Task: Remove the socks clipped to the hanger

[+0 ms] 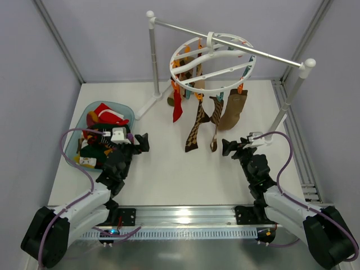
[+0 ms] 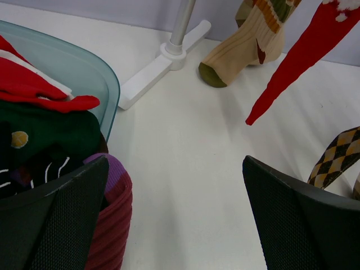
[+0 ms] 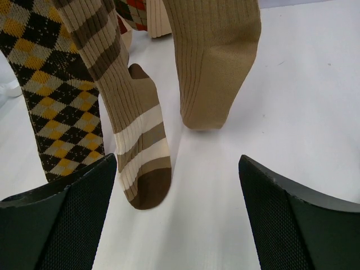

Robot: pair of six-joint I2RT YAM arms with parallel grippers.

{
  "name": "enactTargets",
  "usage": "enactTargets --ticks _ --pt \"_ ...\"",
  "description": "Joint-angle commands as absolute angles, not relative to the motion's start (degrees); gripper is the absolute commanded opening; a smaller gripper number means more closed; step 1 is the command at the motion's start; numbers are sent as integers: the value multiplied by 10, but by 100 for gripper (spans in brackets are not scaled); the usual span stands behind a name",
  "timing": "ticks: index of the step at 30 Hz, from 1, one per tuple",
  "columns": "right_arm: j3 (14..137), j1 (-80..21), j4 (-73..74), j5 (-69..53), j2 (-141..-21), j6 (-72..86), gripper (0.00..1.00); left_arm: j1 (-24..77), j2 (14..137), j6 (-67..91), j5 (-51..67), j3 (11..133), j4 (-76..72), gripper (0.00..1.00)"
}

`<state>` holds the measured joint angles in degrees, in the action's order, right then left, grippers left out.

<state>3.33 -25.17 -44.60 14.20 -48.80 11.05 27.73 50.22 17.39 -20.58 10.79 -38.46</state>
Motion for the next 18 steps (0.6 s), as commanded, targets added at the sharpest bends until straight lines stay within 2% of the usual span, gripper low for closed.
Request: enactTargets --ticks 1,18 --pt "54 -255 -481 143 -490 105 89 275 491 169 -214 105 -388 100" --pt "48 -256 -468 169 -465 102 89 283 495 167 -186 97 -413 100"
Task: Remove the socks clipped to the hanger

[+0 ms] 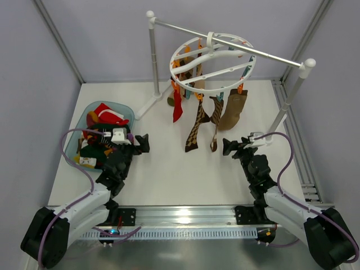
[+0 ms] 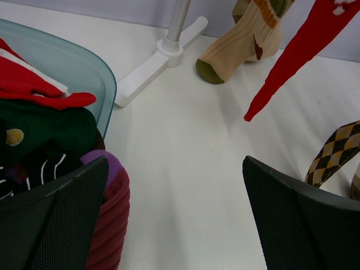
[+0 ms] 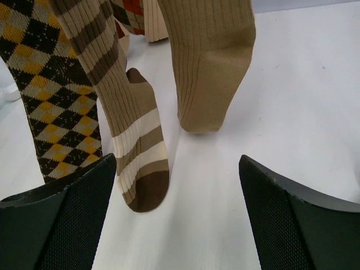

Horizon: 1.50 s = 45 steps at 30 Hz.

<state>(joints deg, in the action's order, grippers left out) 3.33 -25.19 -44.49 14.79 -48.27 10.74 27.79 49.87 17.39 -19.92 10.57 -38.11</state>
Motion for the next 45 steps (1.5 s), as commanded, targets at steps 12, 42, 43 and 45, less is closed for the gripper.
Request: enactTargets --ticks 12,42,43,45 --pt "20 -256 -452 199 -391 105 89 431 715 152 -154 185 -554 99" --pt "5 -256 -464 180 -374 105 89 483 1041 187 -167 432 -569 100" --pt "4 -255 -465 180 -374 105 89 484 1046 186 -170 436 -565 99" --pt "4 -256 -465 181 -373 105 89 485 1050 185 -174 443 -562 100"
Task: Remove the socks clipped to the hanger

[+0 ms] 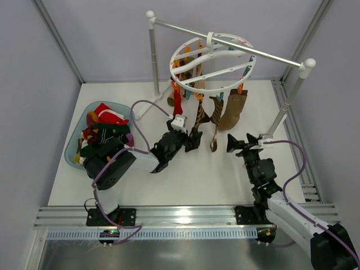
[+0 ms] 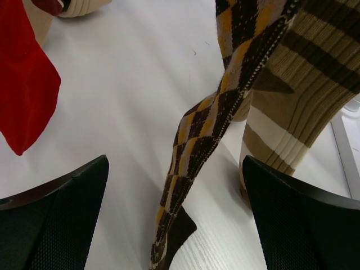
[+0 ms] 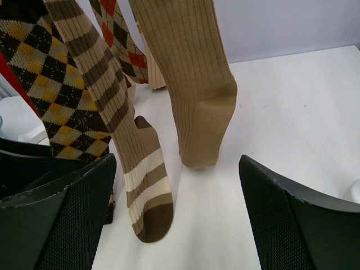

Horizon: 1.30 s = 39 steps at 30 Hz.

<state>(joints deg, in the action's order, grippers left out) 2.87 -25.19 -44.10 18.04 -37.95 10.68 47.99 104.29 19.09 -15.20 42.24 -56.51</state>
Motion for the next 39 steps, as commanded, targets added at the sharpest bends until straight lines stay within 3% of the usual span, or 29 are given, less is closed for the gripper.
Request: enactTargets --ticks 1,5,8,9,12,23,31,35,39 --pt "4 -256 -466 181 -374 105 89 488 1053 185 -176 446 -556 100" --pt "4 -255 -466 180 -374 105 89 494 1063 178 -194 466 -528 85" --pt "4 -255 -466 180 -374 105 89 497 1066 174 -207 474 -519 56" --pt "4 -254 -466 180 -374 104 90 497 1065 175 -207 475 -518 37" --pt "4 -256 -467 179 -375 105 90 498 1063 173 -207 472 -518 3" --pt "7 -257 -480 106 -364 77 89 518 1031 143 -221 436 -549 0" --pt "61 -315 -380 66 -278 71 89 519 995 141 -230 389 -571 0" --pt "112 -391 -377 106 -353 43 88 519 971 140 -228 353 -594 0" --pt "215 -517 -382 259 -476 -31 88 519 959 134 -228 345 -588 0"
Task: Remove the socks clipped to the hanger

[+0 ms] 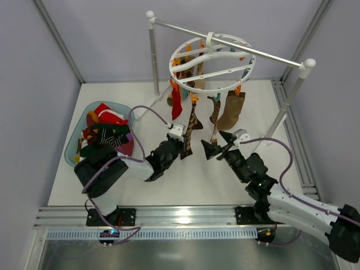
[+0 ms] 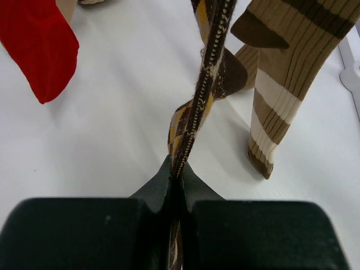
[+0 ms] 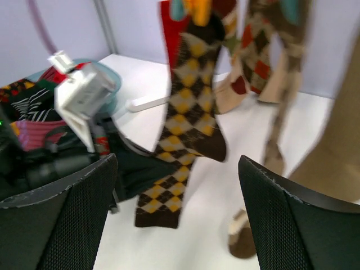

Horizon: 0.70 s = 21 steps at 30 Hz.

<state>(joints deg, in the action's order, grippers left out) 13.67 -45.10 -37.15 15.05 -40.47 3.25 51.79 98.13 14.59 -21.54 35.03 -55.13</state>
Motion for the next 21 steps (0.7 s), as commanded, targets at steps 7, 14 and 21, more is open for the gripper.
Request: enactTargets --ticks 7,14,21 --pt "357 -598 -370 354 -607 -90 88 519 937 126 -234 325 -579 0" --pt "487 -606 -291 418 -670 -120 88 519 914 120 -236 311 -563 0" --pt "697 -606 -142 531 -786 -144 89 519 919 123 -221 316 -561 0"
